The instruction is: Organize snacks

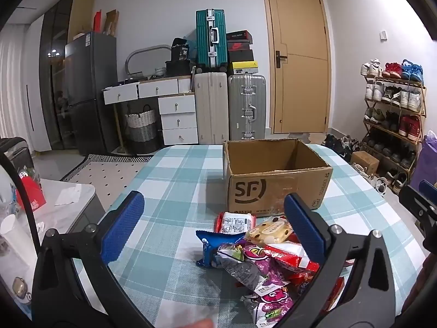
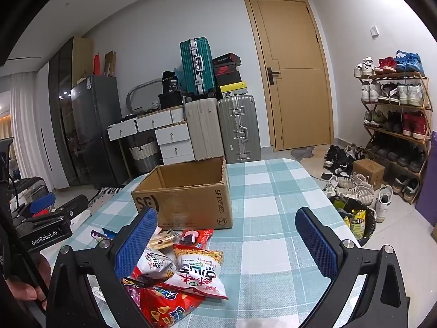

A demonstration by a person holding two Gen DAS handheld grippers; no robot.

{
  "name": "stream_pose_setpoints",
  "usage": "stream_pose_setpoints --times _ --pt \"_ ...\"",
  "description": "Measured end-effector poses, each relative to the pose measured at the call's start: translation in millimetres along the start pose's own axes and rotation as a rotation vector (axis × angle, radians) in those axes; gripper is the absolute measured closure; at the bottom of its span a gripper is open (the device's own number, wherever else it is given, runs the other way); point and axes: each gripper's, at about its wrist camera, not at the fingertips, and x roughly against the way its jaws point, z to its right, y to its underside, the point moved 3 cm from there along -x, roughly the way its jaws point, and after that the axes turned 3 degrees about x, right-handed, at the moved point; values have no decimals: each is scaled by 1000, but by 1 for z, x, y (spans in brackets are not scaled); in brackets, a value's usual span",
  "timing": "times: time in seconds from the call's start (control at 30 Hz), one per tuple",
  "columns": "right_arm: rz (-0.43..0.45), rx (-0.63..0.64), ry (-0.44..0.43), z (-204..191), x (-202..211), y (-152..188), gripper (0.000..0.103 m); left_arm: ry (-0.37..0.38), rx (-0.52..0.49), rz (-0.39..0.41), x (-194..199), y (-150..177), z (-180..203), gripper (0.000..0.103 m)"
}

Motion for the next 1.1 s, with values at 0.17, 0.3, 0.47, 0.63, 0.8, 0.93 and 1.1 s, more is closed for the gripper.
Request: stream_pose_setpoints --times 0.17,0.3,0.47,0.63,0.8,0.93,1.1 --pt "-2 5 2 0 0 0 0 -10 23 27 6 2 -2 1" --pt "-4 5 3 0 0 0 0 -12 25 23 2 5 0 1" --pt "-3 6 3 0 0 0 0 0 6 26 1 2 -1 1" --pt "-6 7 4 0 0 0 0 -2 5 25 1 4 1 1" --pt "-7 7 5 0 0 0 0 -1 21 19 3 4 1 1" --pt "-8 8 5 0 0 0 0 -3 16 22 2 4 -2 1" --pt "-8 9 5 0 0 0 0 -11 2 16 -2 3 -5 1"
